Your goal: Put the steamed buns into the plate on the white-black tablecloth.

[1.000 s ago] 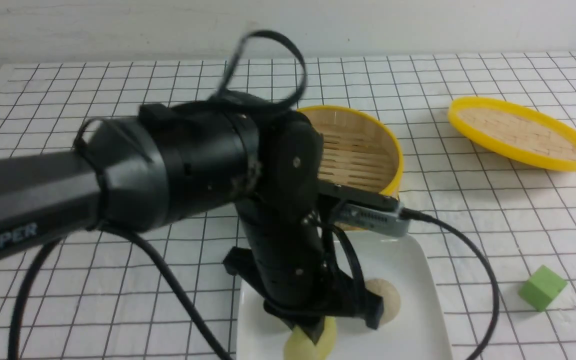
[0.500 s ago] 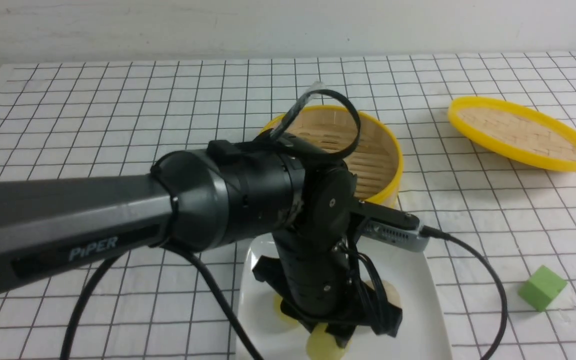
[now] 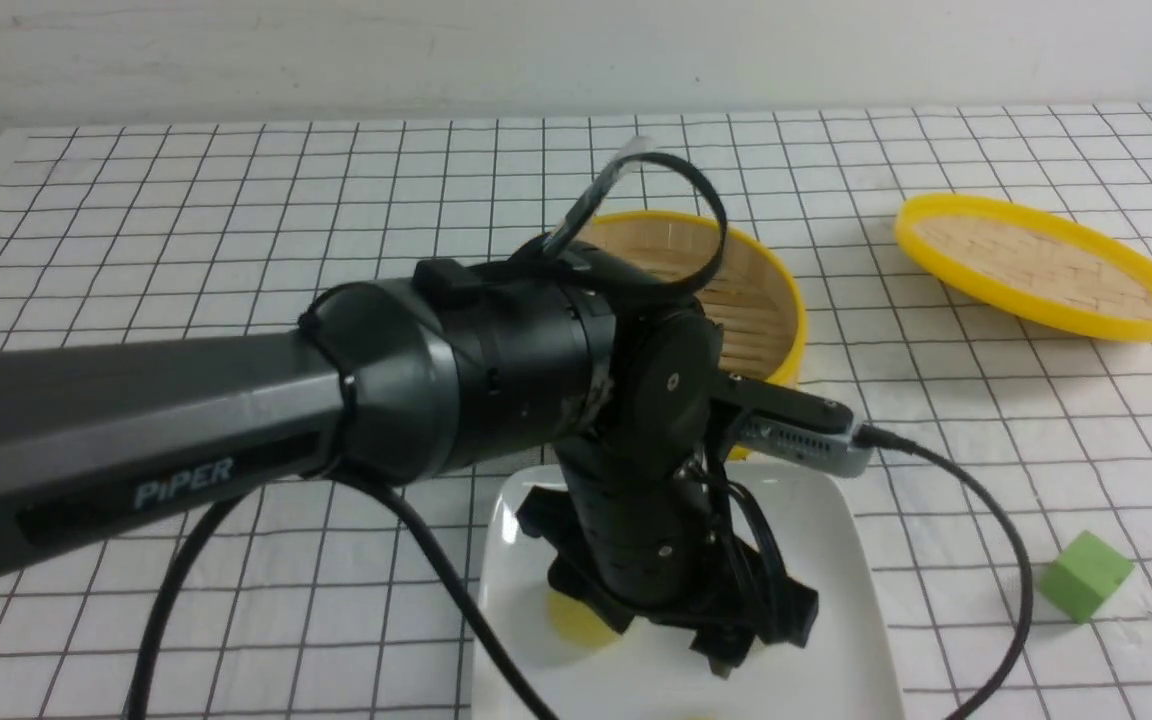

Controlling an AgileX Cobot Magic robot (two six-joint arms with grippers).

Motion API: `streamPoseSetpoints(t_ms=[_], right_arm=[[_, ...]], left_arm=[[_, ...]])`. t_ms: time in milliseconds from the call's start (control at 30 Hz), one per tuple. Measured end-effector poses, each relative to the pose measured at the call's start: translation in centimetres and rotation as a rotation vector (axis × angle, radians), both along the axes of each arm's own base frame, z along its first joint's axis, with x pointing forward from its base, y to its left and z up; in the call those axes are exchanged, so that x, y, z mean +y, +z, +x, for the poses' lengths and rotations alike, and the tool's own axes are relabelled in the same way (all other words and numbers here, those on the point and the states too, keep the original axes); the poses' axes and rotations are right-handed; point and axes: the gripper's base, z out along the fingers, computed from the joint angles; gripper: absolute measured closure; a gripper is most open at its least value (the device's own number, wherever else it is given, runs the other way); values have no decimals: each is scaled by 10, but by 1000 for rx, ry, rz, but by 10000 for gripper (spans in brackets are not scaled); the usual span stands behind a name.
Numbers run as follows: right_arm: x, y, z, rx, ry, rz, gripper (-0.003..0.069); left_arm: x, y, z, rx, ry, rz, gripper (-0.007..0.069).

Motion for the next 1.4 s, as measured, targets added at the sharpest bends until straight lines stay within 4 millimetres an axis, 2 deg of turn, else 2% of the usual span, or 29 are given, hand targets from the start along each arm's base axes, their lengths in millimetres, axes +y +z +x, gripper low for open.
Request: streamPoseSetpoints(t_ms=[200,367,400,600,800,1000,1400], right_arm=[[-2,0,1,-17,-10,-26,585],[3,3,11,-135,-3,21,666],[8,2,19,-221,7,56,674],[23,-12,39,-443,58,117,675],[32,-19,38,-482,173,108,675],[41,-21,32,-470,302,109,673],[42,-19,32,-497,310,118,667]], left_arm=[[-4,10,4,-28,-3,-20,116],[-3,10,4,-25,-4,-15,160],[-3,10,4,-25,-4,-14,185],[-3,10,4,-24,-3,-14,292],[-3,10,3,-18,-4,-7,400],[-3,10,3,-19,-4,-7,426],[-3,10,3,-19,-4,-7,419]])
